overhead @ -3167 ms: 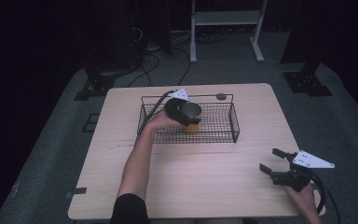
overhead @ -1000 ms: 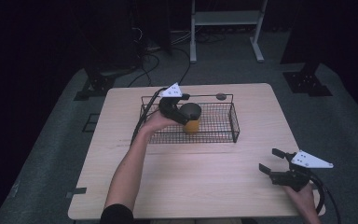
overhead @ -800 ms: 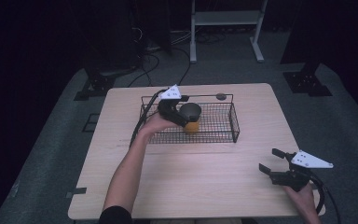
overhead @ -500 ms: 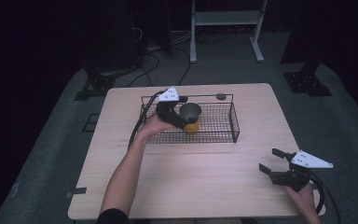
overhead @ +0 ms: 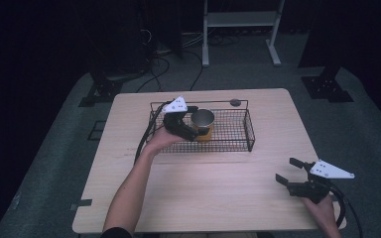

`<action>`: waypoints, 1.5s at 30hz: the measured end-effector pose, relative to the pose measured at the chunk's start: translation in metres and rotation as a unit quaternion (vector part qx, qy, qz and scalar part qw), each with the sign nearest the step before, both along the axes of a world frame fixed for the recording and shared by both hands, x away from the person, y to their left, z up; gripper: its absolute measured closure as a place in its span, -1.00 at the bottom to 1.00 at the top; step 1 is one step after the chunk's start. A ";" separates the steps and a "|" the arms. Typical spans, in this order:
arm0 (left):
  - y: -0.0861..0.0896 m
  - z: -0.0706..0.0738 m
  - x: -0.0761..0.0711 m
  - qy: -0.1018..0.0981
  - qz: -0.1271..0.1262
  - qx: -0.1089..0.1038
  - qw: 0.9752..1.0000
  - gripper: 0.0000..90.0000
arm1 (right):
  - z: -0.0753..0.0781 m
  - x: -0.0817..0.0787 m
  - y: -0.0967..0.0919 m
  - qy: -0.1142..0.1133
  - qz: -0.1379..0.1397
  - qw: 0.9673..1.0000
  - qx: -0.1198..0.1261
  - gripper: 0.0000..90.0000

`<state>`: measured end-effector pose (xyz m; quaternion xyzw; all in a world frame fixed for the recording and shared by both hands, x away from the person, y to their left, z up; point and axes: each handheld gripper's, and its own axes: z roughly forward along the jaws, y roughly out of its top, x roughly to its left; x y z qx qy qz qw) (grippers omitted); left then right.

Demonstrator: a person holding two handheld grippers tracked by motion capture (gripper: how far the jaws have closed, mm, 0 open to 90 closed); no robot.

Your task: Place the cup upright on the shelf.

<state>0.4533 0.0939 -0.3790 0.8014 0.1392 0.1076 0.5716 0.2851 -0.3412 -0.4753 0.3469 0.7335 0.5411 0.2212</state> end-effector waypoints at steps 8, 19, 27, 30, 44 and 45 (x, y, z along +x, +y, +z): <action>0.005 -0.003 -0.012 -0.002 0.003 -0.008 1.000 -1.00 | 0.000 0.000 0.000 0.000 0.000 1.000 -0.001 -0.71; 0.013 -0.011 -0.024 0.002 0.010 -0.013 1.000 -1.00 | 0.000 0.000 0.000 0.000 0.000 1.000 -0.001 -0.71; 0.019 -0.013 -0.035 0.004 0.013 -0.017 1.000 -1.00 | 0.000 0.000 0.000 0.001 0.001 1.000 -0.001 -0.71; 0.021 -0.015 -0.039 0.010 0.014 -0.019 1.000 -1.00 | 0.000 0.000 0.001 0.001 0.001 1.000 -0.003 -0.71; 0.029 -0.023 -0.055 0.013 0.014 -0.017 1.000 -1.00 | 0.000 0.000 0.001 0.001 0.001 1.000 -0.003 -0.71; 0.030 -0.023 -0.056 0.014 0.014 -0.015 1.000 -1.00 | 0.000 0.000 0.001 0.001 0.001 1.000 -0.003 -0.71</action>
